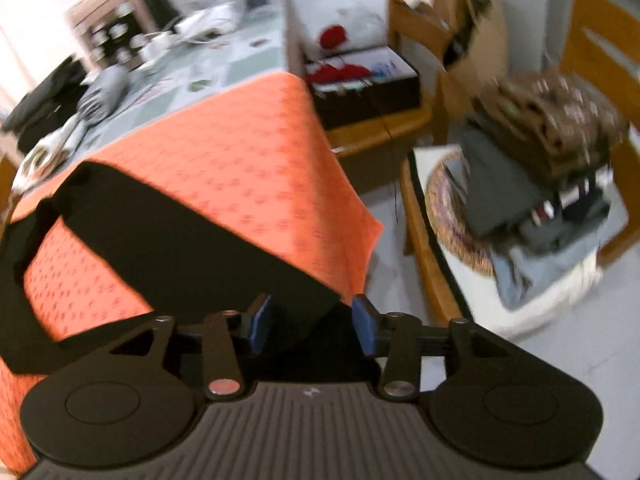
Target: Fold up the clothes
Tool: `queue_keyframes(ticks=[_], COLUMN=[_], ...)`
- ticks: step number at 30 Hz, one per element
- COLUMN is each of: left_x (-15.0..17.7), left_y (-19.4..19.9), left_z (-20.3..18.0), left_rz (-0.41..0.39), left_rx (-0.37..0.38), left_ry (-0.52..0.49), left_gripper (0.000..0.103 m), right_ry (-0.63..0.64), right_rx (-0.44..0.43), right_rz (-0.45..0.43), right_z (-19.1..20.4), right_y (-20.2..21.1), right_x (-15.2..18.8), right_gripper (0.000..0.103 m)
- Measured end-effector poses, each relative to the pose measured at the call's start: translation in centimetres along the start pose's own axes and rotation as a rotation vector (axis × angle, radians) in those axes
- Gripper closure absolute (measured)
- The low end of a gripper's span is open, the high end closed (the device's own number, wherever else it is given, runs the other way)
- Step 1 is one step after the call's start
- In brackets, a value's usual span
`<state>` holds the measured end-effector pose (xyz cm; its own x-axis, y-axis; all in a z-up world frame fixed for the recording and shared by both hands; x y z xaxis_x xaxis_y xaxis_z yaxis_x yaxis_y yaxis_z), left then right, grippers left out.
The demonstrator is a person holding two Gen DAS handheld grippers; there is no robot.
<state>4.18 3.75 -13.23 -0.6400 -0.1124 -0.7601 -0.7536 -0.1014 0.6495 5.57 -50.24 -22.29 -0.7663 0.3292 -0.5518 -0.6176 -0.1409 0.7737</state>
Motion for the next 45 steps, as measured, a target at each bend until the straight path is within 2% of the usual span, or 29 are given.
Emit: queue_keyframes(ticks=[1,4,6,8,12,15,20,22,27,30,33,34,39,42,45], left_x=[0.1,0.3,0.3,0.4,0.3,0.1,-0.6,-1.0,-1.5,-1.2,-0.6,-0.3,1.6,2.8,4.1], left_y=[0.2,0.6,0.7,0.8,0.9,1.0,1.7,2.1,3.1,3.4,3.5,3.5,3.0,2.5,1.9], left_z=[-0.8,-2.8,-3.8,-4.4,-5.3,-6.2,-8.4,-9.5,-12.1,-13.4,-14.4,-14.7,-16.1,-16.8,-17.6], left_rz=[0.004,0.020,0.024,0.030,0.039,0.037,0.023,0.011,-0.015,-0.026,-0.020,-0.014,0.019,0.035,0.051], left_rx=[0.010,0.027,0.028,0.028,0.032,0.046,0.101,0.127,0.179,0.195,0.217,0.229,0.286,0.324,0.366], left_ry=[-0.005,-0.015,-0.025,-0.037,-0.045,-0.050,-0.053,-0.057,-0.074,-0.121,-0.187,-0.207,-0.327,-0.413,-0.497], left_gripper=[0.062,0.061,0.061,0.061,0.061,0.061,0.060,0.060,0.056,0.056,0.055,0.055,0.055,0.054,0.051], right_ry=[-0.042,-0.192,-0.254,-0.259,-0.150,-0.031,0.115,0.148,0.193,0.223,0.307,0.326,0.429,0.466,0.514], right_rx=[-0.014,-0.136,-0.202,-0.231,-0.213,-0.194,-0.152,-0.123,-0.051,-0.020,0.025,0.015,-0.132,-0.226,-0.274], right_rz=[0.008,0.021,0.011,-0.011,-0.081,-0.151,-0.212,-0.227,-0.235,-0.240,-0.244,-0.238,-0.201,-0.156,-0.084], right_z=[-0.8,-1.7,-1.6,-1.3,-0.1,1.1,1.5,1.0,-0.7,-1.0,-0.6,-0.3,2.2,3.6,4.4], right_y=[-0.5,-1.7,-2.0,-1.8,0.0,1.9,3.4,3.7,2.4,1.0,0.4,0.4,1.7,2.6,3.1], right_x=[0.1,0.3,0.2,-0.5,-3.6,-8.0,-15.1,-17.8,-21.5,-21.6,-20.5,-19.9,-14.7,-11.1,-6.7], right_gripper=[0.051,0.056,0.080,0.093,0.094,0.094,0.094,0.094,0.091,0.086,0.077,0.075,0.073,0.073,0.073])
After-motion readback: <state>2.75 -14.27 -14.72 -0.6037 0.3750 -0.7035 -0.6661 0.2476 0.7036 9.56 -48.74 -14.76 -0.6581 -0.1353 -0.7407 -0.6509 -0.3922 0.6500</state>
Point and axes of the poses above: each gripper's, at about its wrist camera, not at the fingertips, and y roughly against the way its jaws point, z to its left, x to its underside, the point moved 9 cm from there along -y, roughly the way its jaws point, and after that the axes turned 4 degrees about -z, right-handed, at the moved point
